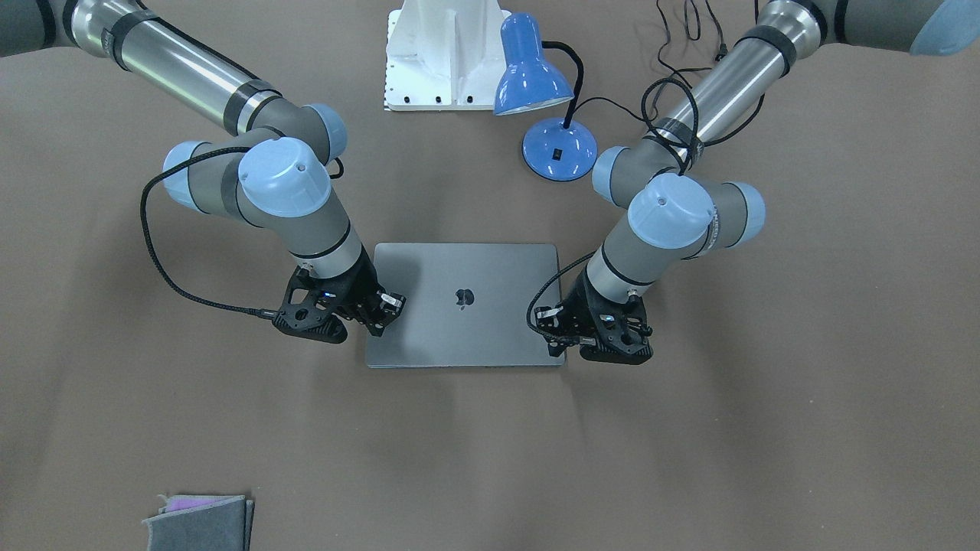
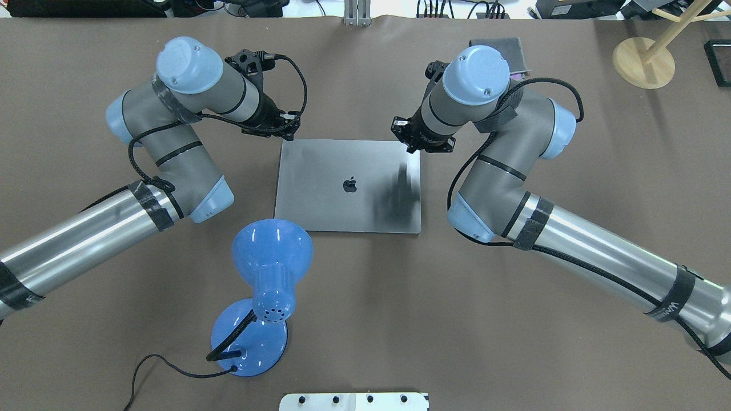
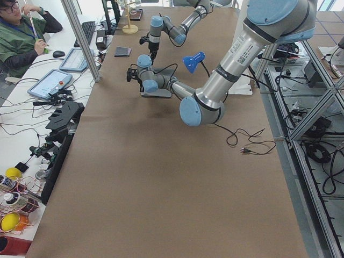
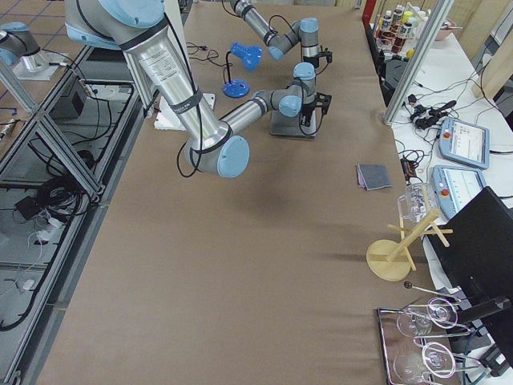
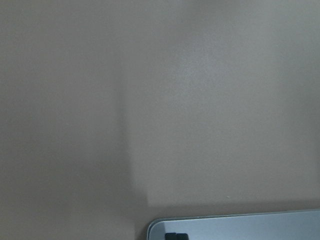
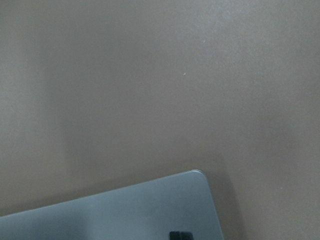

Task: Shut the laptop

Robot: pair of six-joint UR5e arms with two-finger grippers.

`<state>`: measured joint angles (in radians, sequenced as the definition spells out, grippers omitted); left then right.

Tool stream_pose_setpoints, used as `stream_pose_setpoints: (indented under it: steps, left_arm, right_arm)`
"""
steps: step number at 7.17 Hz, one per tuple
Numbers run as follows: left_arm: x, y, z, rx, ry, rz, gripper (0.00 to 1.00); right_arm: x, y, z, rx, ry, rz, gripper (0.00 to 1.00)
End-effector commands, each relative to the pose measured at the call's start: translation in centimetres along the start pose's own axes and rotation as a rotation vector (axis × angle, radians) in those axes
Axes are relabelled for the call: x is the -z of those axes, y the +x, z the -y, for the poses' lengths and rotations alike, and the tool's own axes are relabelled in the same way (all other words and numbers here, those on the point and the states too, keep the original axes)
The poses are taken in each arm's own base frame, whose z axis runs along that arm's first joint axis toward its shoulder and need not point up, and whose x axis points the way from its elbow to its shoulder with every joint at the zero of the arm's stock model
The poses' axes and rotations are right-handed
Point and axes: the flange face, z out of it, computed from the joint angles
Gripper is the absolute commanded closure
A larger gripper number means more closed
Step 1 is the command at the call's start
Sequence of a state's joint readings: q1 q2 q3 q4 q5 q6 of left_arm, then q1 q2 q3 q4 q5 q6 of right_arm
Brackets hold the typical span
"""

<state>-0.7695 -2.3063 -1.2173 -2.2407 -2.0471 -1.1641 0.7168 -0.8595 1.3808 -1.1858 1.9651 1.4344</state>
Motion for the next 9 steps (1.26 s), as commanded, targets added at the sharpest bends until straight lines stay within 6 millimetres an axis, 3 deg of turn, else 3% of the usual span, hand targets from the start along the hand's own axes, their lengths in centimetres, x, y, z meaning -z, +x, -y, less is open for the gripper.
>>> stream_pose_setpoints:
  steps: [1, 2, 3, 5, 6, 7, 9]
  left_arm:
    - [4.3, 1.0, 0.9, 0.015, -0.072, -0.010, 0.51]
    - [7.3, 0.5, 1.0, -0.026, -0.088, -0.005, 0.02]
    - [10.1, -1.6, 0.9, -0.051, -0.096, 0.028, 0.02]
    - [18.0, -8.5, 3.0, -0.147, -0.142, 0.084, 0.02]
    - [21.5, -12.1, 3.3, -0.194, -0.146, 0.128, 0.02]
    - [24.6, -16.8, 3.2, -0.245, -0.160, 0.179, 0.02]
    - [29.5, -30.5, 2.9, -0.364, -0.183, 0.256, 0.02]
  right_arm:
    - [4.0, 2.6, 2.6, 0.011, -0.074, 0.044, 0.79]
    - [5.9, 6.4, 4.1, 0.001, -0.038, 0.039, 0.01]
    - [7.3, 9.5, 5.5, 0.044, -0.030, 0.019, 0.00]
    - [9.4, 16.6, 8.2, 0.182, -0.020, -0.070, 0.00]
    - [11.0, 22.6, 9.7, 0.237, -0.044, -0.085, 0.00]
    - [12.8, 29.6, 10.9, 0.286, -0.068, -0.101, 0.00]
    - [16.6, 44.0, 11.2, 0.377, -0.066, -0.180, 0.00]
